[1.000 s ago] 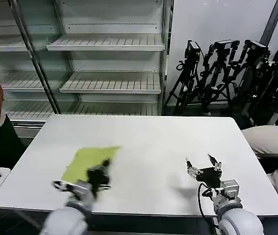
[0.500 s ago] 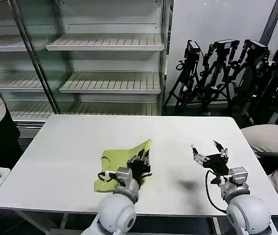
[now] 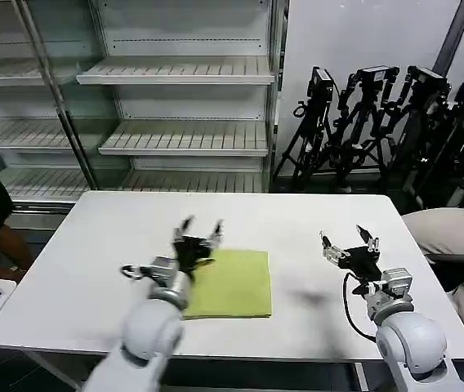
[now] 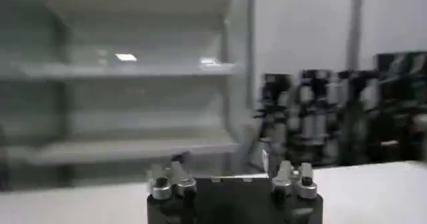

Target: Fold and organize the clothes.

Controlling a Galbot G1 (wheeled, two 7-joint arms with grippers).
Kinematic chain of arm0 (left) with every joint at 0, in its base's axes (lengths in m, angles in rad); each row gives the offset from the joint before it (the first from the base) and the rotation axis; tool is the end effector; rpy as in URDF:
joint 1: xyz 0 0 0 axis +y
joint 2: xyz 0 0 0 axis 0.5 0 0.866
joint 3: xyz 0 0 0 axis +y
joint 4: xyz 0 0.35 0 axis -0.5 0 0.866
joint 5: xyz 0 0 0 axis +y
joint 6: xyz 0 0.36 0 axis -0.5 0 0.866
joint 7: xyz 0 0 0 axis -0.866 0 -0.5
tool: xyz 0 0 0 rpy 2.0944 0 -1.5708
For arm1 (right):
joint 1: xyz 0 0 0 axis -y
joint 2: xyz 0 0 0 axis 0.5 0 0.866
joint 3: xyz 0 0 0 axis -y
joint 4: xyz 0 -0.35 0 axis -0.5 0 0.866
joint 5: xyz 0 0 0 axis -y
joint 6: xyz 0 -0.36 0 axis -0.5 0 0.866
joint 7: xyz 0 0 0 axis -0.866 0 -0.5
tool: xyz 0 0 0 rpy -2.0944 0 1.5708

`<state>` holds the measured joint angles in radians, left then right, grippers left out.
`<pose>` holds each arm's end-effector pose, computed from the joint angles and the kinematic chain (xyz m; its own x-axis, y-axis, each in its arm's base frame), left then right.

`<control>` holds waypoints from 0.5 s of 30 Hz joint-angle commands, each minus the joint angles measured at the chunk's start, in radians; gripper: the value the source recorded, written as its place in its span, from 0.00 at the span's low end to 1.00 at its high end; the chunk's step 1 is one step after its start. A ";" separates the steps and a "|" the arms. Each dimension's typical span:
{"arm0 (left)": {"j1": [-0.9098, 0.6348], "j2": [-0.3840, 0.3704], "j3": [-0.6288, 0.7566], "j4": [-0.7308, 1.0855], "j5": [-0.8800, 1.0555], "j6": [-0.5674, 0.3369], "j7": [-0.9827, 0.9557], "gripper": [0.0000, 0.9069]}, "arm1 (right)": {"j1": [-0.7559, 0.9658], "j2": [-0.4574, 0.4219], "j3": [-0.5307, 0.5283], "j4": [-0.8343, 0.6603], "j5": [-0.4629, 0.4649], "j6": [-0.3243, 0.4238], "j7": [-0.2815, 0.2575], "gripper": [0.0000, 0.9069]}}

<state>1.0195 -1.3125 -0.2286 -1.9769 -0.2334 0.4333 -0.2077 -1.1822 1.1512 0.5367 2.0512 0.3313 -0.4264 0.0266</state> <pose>0.3226 -0.0399 -0.2166 -0.9830 0.1659 0.0789 0.1704 0.9839 0.0532 0.2940 -0.0786 -0.2075 -0.9870 -0.1149 0.1126 -0.1269 0.9862 -0.1059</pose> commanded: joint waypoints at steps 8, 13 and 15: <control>0.057 0.200 -0.373 0.213 0.139 -0.285 0.271 1.00 | 0.030 0.023 -0.016 -0.067 -0.116 0.041 -0.009 1.00; 0.035 0.186 -0.356 0.219 0.143 -0.298 0.270 1.00 | 0.053 0.026 -0.027 -0.100 -0.159 0.092 -0.014 1.00; 0.034 0.187 -0.358 0.223 0.142 -0.300 0.270 1.00 | 0.062 0.029 -0.034 -0.110 -0.175 0.100 -0.018 1.00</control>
<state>1.0580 -1.1699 -0.5107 -1.8063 -0.1230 0.2076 -0.0008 -1.1474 1.1757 0.5146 1.9908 0.2359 -0.3880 0.0152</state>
